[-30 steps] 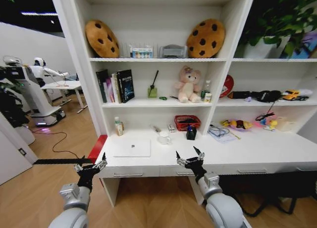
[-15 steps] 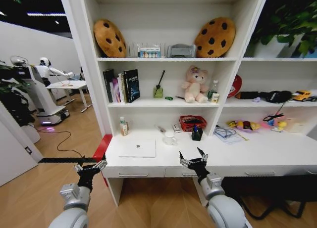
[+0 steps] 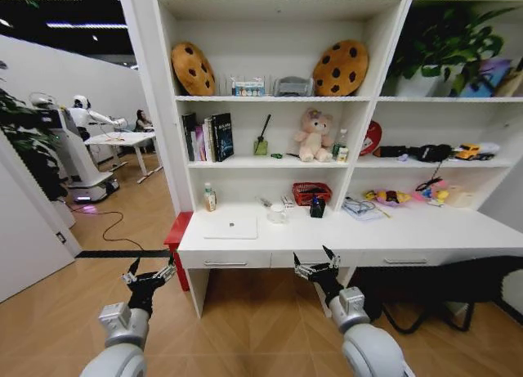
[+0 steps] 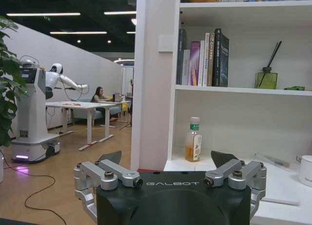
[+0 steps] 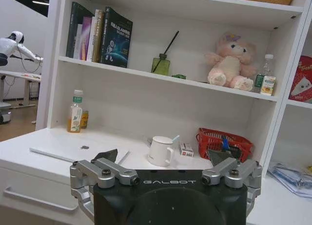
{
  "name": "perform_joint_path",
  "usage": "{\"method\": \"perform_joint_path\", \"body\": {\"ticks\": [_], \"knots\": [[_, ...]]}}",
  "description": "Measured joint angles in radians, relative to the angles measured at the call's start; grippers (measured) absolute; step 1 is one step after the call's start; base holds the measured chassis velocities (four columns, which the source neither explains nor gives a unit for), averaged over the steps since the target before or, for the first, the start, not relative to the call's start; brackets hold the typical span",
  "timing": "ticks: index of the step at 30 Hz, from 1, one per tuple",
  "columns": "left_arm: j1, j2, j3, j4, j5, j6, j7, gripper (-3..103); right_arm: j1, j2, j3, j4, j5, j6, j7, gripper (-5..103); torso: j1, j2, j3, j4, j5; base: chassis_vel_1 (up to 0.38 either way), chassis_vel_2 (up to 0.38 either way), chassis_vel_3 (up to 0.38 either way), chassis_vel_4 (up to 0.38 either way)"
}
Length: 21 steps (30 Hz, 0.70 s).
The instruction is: Organize the objects on the table.
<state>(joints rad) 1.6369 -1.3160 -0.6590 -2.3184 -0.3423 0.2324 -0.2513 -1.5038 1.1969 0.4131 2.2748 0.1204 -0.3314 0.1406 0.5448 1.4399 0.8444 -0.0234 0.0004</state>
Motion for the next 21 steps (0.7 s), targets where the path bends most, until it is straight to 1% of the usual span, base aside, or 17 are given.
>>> {"method": "perform_joint_path", "body": {"ticks": [2,3,8,9,10,11,12,13,14,16,17,18,19,20,21], "knots": [[0.000,0.000,0.000,0.000,0.000,0.000,0.000,100,-0.001,-0.002,0.001,0.000,0.001,0.000,-0.003,100,0.000,0.000,0.000,-0.0001,-0.0007,0.346,-0.319,-0.337,0.340],[0.000,0.000,0.000,0.000,0.000,0.000,0.000,100,-0.002,-0.003,0.002,0.000,0.001,0.006,-0.010,100,0.000,0.000,0.000,-0.0001,-0.0002,0.358,-0.308,-0.398,0.321],[0.000,0.000,0.000,0.000,0.000,0.000,0.000,100,-0.005,-0.001,0.004,-0.005,0.001,0.029,-0.027,100,0.000,0.000,0.000,0.0000,-0.0006,0.371,-0.326,-0.390,0.340],[0.000,0.000,0.000,0.000,0.000,0.000,0.000,100,-0.007,0.002,0.002,-0.008,0.001,0.037,-0.029,100,-0.001,0.001,0.000,-0.0005,-0.0003,0.356,-0.254,-0.341,0.318],[0.000,0.000,0.000,-0.001,0.000,0.000,0.001,100,-0.007,0.002,0.001,-0.008,0.001,0.040,-0.029,100,-0.001,0.001,-0.001,0.0003,0.0008,0.273,-0.254,-0.341,0.274],[0.000,0.000,-0.002,0.000,0.000,0.000,-0.001,100,-0.007,0.003,0.000,-0.009,0.002,0.042,-0.031,100,-0.001,0.001,0.000,0.0016,-0.0021,0.273,-0.136,-0.203,0.274],[0.000,0.000,-0.002,0.000,0.000,0.000,-0.001,100,-0.007,0.003,0.000,-0.009,0.002,0.042,-0.031,100,-0.001,0.001,0.000,0.0016,-0.0021,0.273,-0.136,-0.203,0.274],[0.000,0.000,0.000,0.001,0.000,0.000,0.000,100,-0.007,0.003,0.000,-0.010,0.001,0.043,-0.031,100,0.000,0.000,0.000,0.0012,-0.0032,0.200,-0.136,-0.203,0.127],[0.000,0.000,0.000,0.000,0.000,0.000,0.002,100,-0.007,0.002,0.000,-0.012,0.001,0.045,-0.031,100,-0.001,0.001,0.000,-0.0017,0.0015,0.073,-0.052,-0.149,-0.004],[0.000,0.000,0.001,0.000,0.000,0.000,0.002,100,-0.007,0.002,-0.001,-0.014,0.001,0.045,-0.031,100,-0.001,0.001,0.000,-0.0020,0.0018,0.073,-0.052,-0.134,-0.004],[0.000,0.000,0.000,0.000,0.000,0.000,0.002,100,-0.006,0.002,-0.001,-0.014,0.000,0.045,-0.031,100,-0.001,0.000,0.000,-0.0009,0.0004,-0.080,-0.108,-0.134,0.085],[0.000,0.000,0.000,0.000,0.000,0.000,0.001,100,-0.006,0.003,-0.003,-0.014,0.000,0.045,-0.031,100,0.000,0.000,0.000,0.0001,-0.0023,-0.080,-0.014,0.032,0.085],[0.000,0.000,0.000,0.000,0.000,0.000,0.001,100,-0.006,0.003,-0.004,-0.014,-0.001,0.045,-0.032,100,0.000,0.000,0.000,0.0006,-0.0001,-0.005,-0.014,0.070,0.027],[0.000,0.000,0.000,0.000,0.000,0.000,0.001,100,-0.006,0.004,-0.004,-0.014,-0.002,0.045,-0.032,100,0.000,0.000,0.000,0.0006,0.0010,-0.009,0.097,0.070,0.027],[0.000,0.000,0.000,0.000,0.000,0.000,0.001,100,-0.006,0.004,-0.004,-0.014,-0.002,0.045,-0.032,100,0.000,0.000,0.000,0.0006,0.0010,-0.009,0.097,0.070,0.027]]}}
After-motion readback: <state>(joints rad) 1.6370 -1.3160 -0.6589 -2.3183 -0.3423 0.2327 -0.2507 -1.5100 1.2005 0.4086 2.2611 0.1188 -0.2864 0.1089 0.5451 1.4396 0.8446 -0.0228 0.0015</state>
